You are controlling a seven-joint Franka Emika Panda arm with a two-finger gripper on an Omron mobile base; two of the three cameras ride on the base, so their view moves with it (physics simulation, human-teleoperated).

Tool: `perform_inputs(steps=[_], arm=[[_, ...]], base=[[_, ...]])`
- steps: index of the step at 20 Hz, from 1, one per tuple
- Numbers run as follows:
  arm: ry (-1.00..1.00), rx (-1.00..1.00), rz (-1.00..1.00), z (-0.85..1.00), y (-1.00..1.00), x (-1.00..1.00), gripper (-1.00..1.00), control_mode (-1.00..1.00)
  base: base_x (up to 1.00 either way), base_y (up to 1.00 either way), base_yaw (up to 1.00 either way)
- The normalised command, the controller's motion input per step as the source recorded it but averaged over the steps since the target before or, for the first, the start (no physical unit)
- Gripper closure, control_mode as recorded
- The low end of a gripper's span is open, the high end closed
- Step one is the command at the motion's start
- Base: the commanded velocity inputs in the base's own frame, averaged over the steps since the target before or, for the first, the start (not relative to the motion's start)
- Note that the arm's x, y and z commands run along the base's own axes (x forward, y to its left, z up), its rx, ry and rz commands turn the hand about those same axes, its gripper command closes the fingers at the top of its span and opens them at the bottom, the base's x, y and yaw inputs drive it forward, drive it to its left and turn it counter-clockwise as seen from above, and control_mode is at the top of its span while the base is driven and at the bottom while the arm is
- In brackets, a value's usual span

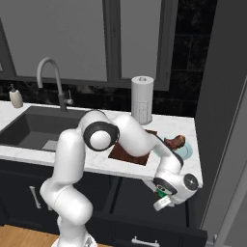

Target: Pick up the knife from the drawer and place it on the cutting board. Then place the meat from the plate to the cutting board.

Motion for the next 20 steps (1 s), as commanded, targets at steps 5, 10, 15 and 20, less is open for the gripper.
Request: perform_inputs(steps=[5, 10, 15, 20], arm=[[0.01, -0.30, 0.63, 0.05, 0.00, -0.11, 1.00, -1.00], [0.00, -0.03, 0.41, 0.42, 0.00, 0.00, 1.00, -1.00], [0.00, 0.05, 0.10, 0.62, 0.10, -0.06, 1.00, -1.00], [0.00, 0.03, -0.01, 0.44, 0.19, -0.03, 1.00, -1.00]], base=[[0.00, 0.00, 0.00], [0.00, 0.00, 0.00], [0.00, 0.00, 0.00], [0.00, 0.00, 0.00]])
